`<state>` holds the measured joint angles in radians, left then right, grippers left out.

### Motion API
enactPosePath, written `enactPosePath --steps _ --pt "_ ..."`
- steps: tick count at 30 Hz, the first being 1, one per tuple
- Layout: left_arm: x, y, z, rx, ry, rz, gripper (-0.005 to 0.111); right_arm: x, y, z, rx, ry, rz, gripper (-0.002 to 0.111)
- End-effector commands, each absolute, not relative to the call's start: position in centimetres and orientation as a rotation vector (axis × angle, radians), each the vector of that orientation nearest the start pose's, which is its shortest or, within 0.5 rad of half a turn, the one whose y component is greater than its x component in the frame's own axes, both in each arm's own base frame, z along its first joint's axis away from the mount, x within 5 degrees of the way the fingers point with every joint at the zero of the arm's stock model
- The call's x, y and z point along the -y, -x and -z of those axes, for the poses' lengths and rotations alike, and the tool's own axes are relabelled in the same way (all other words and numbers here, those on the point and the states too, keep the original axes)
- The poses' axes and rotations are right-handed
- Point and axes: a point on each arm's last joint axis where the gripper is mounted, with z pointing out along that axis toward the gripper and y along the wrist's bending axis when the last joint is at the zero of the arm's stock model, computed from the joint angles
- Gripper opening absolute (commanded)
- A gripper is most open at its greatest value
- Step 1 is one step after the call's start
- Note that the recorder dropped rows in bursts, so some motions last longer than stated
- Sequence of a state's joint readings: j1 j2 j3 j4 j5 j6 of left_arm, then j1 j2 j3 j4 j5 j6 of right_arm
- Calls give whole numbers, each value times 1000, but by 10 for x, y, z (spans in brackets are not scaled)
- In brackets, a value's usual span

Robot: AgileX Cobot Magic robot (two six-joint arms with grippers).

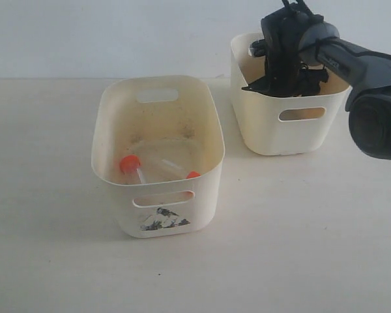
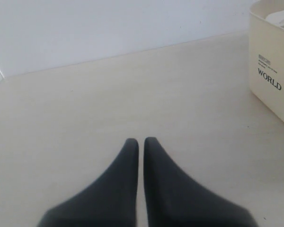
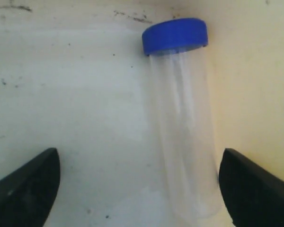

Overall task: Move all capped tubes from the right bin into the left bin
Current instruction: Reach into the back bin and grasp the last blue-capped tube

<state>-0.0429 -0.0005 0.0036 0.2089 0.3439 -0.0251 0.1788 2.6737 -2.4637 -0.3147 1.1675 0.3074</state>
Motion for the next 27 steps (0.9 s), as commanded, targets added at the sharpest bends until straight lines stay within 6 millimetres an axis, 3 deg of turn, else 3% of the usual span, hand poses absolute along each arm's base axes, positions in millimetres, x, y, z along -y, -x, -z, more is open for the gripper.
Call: enactPosePath --steps 1,7,11,16,20,24,27 --pt "-4 -54 -183 -1813 -137 -144 4 -61 -536 -89 -2902 -142 338 81" --pt "-4 -54 -183 -1813 -137 -144 4 -61 -536 -89 -2897 -179 336 49" --pt "-4 -54 -183 -1813 -137 -144 4 -60 -536 -89 -2894 -177 345 55" --pt "-4 -54 -183 -1813 -137 -144 4 -60 -536 -89 -2894 -177 345 72" --pt "-4 -54 -183 -1813 -137 -144 4 -61 -536 -89 -2896 -199 328 68" --pt "-4 -54 -183 -1813 -137 -144 4 -64 -535 -88 -2907 -230 279 41" --pt "-4 -54 -183 -1813 -137 -144 4 -66 -535 -89 -2909 -237 251 0"
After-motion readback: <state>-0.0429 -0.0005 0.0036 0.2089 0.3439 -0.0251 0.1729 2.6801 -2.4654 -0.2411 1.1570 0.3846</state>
